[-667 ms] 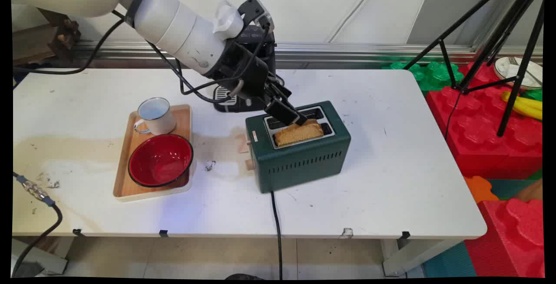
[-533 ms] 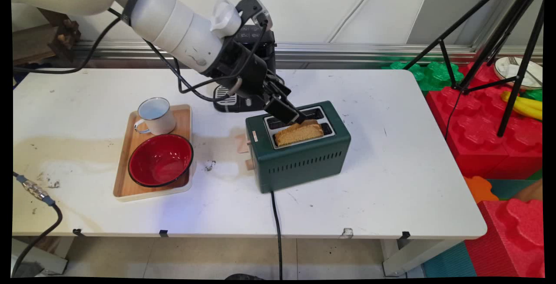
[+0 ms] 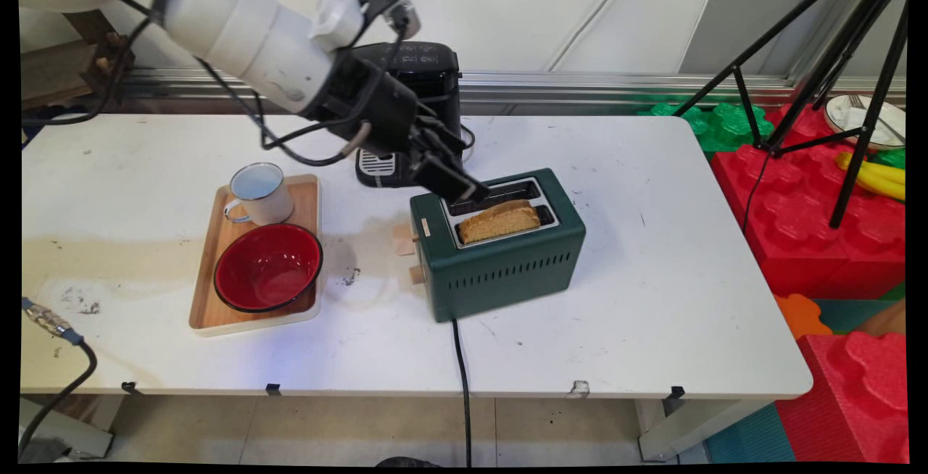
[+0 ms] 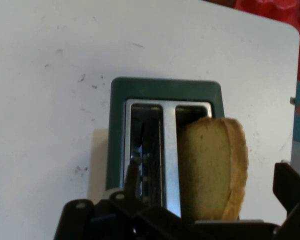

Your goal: Press the toaster switch

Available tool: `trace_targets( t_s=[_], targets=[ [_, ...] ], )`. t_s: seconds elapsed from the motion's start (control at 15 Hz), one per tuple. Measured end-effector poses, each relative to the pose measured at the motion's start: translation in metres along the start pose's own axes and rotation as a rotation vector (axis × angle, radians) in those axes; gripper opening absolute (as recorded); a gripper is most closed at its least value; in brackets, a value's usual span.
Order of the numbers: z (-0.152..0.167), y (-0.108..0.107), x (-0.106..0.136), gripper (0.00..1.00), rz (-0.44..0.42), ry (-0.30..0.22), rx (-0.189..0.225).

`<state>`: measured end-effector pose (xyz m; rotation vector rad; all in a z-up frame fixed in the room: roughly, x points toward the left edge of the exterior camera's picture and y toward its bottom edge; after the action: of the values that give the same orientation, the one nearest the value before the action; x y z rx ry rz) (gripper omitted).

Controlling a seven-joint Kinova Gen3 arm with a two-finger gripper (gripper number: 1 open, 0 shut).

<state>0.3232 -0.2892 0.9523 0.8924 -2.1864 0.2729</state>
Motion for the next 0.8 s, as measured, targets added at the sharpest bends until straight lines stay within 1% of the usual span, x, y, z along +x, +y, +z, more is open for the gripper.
trace_targets(
  t_s=[0.4,0.8],
  targets=[
    [-0.024,-0.002,-0.025,1.0,0.017,-0.03,0.018],
    [-0.031,-0.004,-0.051,1.0,0.022,-0.077,0.037]
  ],
)
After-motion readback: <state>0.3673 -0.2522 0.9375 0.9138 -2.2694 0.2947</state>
